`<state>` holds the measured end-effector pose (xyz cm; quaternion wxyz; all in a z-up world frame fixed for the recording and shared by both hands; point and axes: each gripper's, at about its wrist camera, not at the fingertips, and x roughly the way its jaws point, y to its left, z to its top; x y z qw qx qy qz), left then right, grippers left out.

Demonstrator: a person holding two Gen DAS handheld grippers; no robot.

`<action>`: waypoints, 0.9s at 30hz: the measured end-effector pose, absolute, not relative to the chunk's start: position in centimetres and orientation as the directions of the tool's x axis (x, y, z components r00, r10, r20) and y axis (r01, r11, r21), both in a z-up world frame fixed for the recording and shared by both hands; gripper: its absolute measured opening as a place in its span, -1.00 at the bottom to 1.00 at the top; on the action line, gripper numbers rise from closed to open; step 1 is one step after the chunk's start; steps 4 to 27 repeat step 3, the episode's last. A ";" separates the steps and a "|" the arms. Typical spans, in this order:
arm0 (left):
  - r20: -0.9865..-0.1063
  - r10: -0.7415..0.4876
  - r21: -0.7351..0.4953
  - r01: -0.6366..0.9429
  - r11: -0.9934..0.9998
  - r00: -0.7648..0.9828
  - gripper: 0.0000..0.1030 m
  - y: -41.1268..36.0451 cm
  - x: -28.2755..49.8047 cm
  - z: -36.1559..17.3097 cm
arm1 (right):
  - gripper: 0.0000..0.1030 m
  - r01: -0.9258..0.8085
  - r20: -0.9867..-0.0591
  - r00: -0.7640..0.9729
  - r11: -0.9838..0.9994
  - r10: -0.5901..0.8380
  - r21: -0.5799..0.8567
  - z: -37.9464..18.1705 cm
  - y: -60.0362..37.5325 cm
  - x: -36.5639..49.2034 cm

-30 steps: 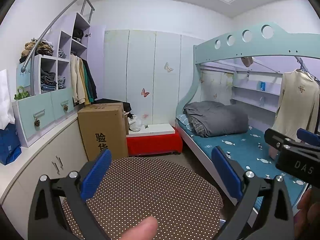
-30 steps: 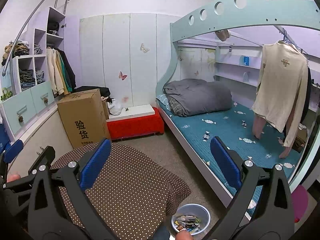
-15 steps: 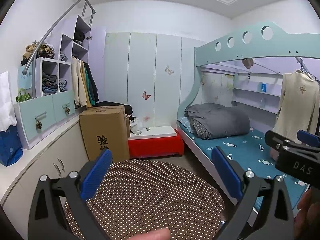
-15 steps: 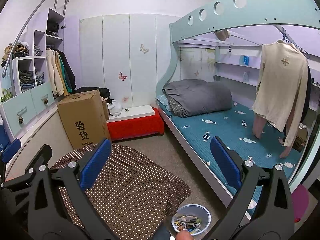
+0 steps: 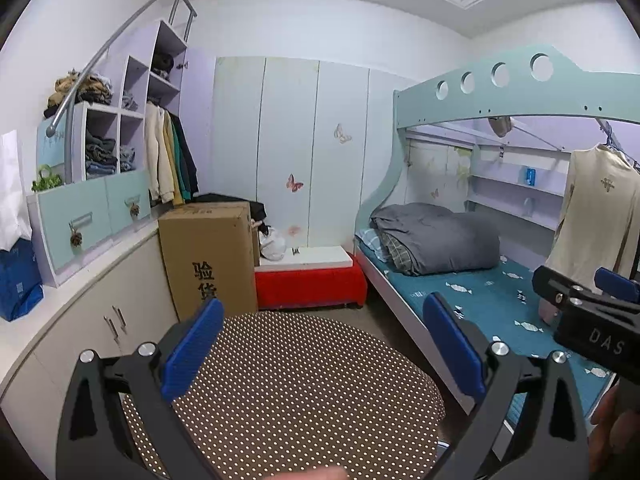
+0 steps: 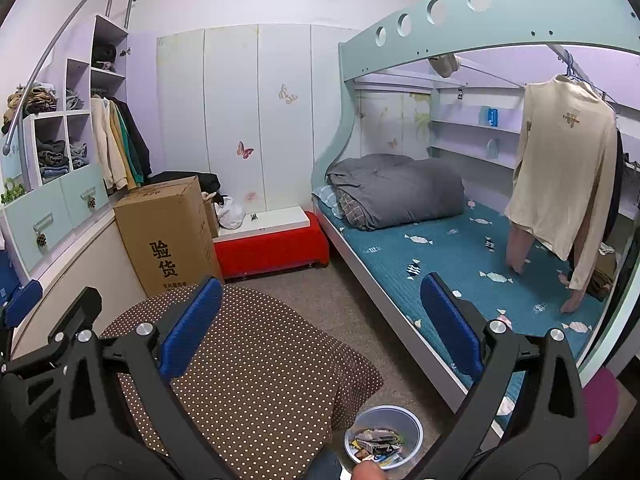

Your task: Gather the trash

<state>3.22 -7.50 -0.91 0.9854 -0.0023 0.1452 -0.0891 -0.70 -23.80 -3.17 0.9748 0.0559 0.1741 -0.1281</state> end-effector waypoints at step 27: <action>-0.287 -0.170 -0.034 0.168 0.985 0.943 0.90 -7.4 3.3 -1.0 | 0.89 0.268 -0.354 0.907 0.961 -0.229 0.066 -3.2 -23.9 -0.6</action>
